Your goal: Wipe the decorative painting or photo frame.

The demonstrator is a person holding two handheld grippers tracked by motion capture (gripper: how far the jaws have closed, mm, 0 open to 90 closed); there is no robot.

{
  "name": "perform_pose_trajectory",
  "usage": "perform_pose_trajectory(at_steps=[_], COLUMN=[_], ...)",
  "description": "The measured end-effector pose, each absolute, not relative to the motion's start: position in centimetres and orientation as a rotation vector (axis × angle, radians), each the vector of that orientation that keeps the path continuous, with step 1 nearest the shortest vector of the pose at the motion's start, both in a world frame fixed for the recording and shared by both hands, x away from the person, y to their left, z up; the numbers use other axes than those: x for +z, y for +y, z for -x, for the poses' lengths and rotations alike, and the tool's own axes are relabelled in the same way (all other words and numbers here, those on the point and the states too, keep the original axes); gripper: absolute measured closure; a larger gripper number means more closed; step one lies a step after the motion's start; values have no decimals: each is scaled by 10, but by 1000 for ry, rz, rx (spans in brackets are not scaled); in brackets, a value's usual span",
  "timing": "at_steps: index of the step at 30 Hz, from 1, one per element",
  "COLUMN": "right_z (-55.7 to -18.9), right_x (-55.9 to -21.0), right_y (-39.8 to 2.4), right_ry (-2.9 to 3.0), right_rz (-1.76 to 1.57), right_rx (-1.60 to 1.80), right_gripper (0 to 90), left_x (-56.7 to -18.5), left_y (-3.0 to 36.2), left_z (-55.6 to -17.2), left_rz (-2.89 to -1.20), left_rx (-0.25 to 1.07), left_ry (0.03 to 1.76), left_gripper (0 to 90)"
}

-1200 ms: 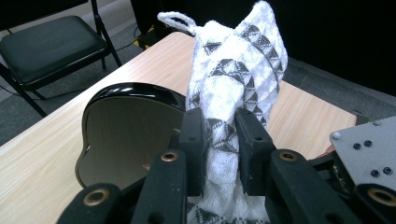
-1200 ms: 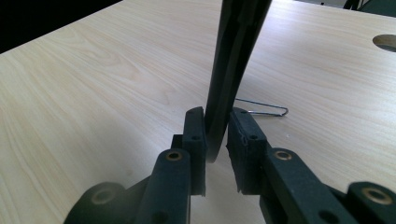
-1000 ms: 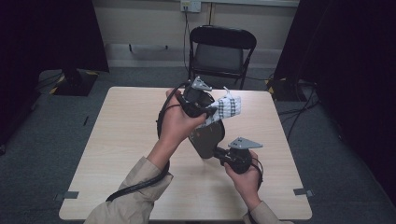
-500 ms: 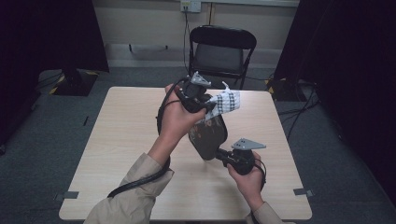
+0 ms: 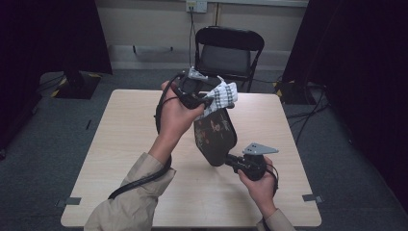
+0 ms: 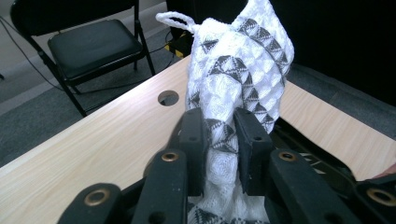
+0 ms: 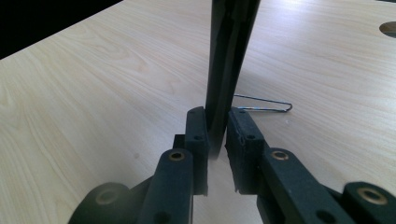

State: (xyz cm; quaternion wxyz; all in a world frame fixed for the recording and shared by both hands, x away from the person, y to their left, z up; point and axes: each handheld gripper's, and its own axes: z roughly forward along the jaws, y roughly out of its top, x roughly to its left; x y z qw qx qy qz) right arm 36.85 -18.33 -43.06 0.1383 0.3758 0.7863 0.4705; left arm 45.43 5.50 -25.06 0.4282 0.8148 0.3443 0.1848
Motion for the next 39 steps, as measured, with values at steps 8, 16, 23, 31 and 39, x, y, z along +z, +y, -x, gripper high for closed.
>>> perform_pose_trajectory(at_steps=[8, 16, 23, 31, 39], right_z=[-368, -369, -370, -370, -370], right_x=[-430, -430, -430, -430, -430], right_y=[-187, -189, -190, -192, -193], right_ry=[2282, 2288, 2293, 2300, 2296], right_rz=[-1077, -1066, -1060, -1058, -1058], right_rx=[1359, 1356, 1355, 1358, 1368], right_gripper=[793, 792, 792, 792, 791], left_x=[-258, -264, -269, -283, -291], left_y=[62, 66, 67, 69, 77], left_z=[-462, -470, -478, -484, -487], left_rz=[-2029, -2013, -2011, -2028, -2006], left_rx=[477, 487, 506, 515, 503], left_ry=[910, 964, 993, 1033, 1067], left_gripper=[752, 752, 752, 752, 754])
